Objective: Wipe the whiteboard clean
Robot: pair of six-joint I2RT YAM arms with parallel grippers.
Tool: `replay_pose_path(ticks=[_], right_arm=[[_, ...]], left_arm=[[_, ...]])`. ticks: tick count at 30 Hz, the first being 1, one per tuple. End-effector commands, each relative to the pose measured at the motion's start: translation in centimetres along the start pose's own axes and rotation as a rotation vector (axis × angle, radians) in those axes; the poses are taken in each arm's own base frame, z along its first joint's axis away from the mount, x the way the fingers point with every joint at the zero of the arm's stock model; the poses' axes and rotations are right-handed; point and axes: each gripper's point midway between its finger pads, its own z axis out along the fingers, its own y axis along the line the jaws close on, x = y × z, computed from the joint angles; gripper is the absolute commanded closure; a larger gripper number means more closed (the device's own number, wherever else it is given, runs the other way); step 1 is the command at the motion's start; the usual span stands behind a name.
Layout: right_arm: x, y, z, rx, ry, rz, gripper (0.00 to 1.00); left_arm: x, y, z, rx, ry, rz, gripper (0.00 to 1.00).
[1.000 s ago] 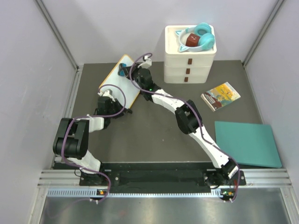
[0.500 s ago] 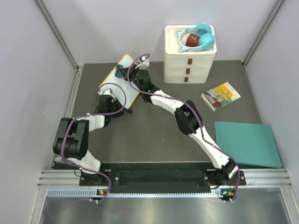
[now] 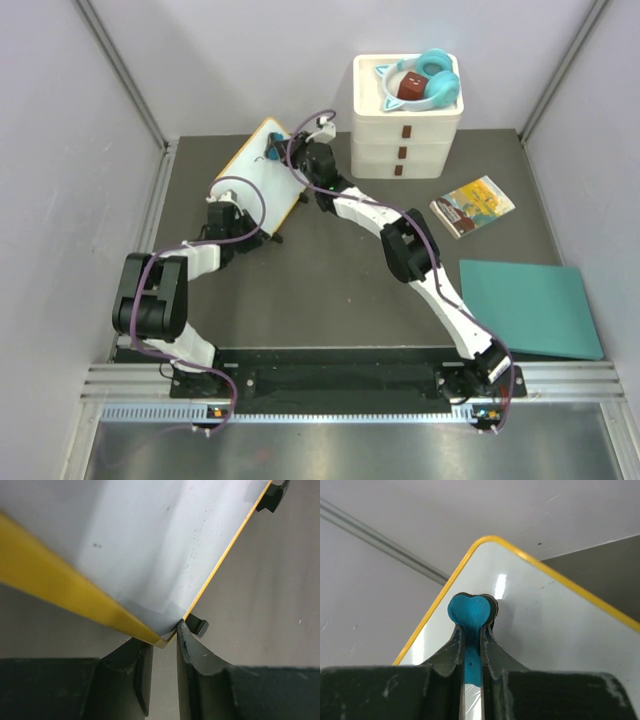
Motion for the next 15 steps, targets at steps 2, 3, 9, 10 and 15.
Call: replay_pose_path(ticks=[2,3,9,10,15], right_arm=[[-6.6,2.1,0.9,-0.027,-0.135,0.000,1.00],[-6.8,1.9,0.9,-0.021,-0.142,0.005,1.00],[-5.5,2.0,0.9,-0.032,-0.125,0.030,1.00],[-5.2,2.1,0.9,-0.034,-0.121,0.027,1.00],[-2.6,2.8,0.9,-0.041,-0.090,0.004,1.00]], left_arm=[[7.0,7.7,-2.1,-0.279,0.239,-0.027,1.00],[7.2,7.8,-2.2,-0.283,0.245,-0.028,1.00],[7.4,7.5,-2.3,-0.271,0.264,-0.029,1.00],[7.3,7.5,-2.3,-0.268,0.262,-0.031,1.00],[7.4,7.3,-2.3,-0.258,0.262,-0.027,1.00]])
